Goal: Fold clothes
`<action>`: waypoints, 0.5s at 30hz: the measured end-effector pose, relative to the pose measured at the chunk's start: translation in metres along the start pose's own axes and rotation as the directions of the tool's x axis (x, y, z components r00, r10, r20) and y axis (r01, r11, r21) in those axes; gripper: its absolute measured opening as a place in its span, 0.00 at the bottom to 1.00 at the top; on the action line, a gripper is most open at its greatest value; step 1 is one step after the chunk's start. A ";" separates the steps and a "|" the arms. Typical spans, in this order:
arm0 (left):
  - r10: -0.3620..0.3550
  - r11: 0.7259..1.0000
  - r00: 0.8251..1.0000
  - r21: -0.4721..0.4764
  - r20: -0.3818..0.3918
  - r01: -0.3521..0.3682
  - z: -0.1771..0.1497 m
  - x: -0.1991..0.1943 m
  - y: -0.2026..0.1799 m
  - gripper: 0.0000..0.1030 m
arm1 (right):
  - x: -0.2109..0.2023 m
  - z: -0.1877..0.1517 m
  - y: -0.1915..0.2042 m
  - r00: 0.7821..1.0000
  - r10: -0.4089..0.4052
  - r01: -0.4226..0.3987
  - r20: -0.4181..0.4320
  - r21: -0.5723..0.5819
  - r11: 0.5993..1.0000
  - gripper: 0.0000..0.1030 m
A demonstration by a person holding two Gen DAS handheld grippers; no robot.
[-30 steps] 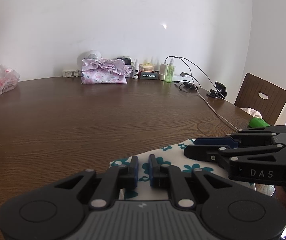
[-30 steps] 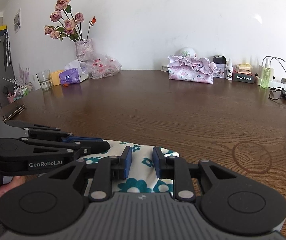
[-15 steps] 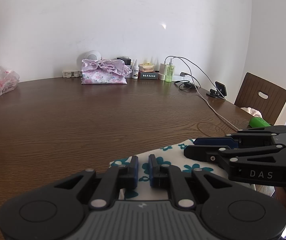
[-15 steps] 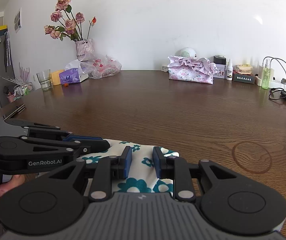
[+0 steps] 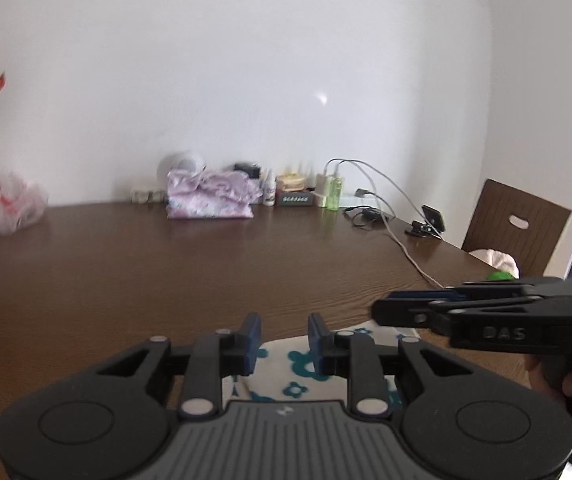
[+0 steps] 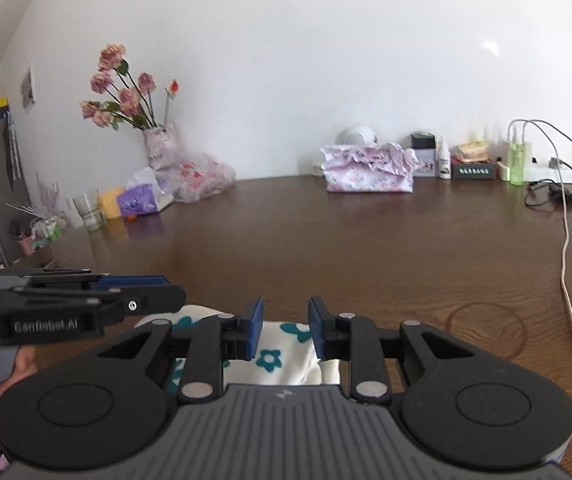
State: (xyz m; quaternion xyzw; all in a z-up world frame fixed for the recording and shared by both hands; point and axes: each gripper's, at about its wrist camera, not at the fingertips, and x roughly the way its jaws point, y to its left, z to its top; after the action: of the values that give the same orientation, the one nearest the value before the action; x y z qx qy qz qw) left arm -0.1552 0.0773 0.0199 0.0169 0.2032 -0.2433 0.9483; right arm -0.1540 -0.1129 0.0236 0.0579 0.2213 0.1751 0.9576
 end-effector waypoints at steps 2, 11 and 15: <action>0.002 1.000 0.999 0.025 -0.048 -0.001 -0.007 0.009 -0.006 0.22 | 0.007 -0.004 0.002 1.000 0.002 -0.002 -0.027 -0.009 1.000 0.24; 0.024 0.998 0.989 -0.056 -0.149 -0.033 -0.021 0.035 0.013 0.47 | 0.032 -0.018 0.001 0.996 -0.034 0.033 -0.087 -0.014 0.999 0.24; 0.045 0.997 0.989 -0.059 -0.140 -0.054 -0.024 0.034 0.012 0.48 | 0.040 -0.024 -0.012 0.996 -0.014 0.021 -0.086 0.078 0.997 0.27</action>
State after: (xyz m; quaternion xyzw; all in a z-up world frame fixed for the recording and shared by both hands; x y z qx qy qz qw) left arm -0.1311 0.0758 -0.0164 0.0093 0.2755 -0.2114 0.9377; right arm -0.1273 -0.1093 -0.0164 0.0860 0.2694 0.1604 0.9457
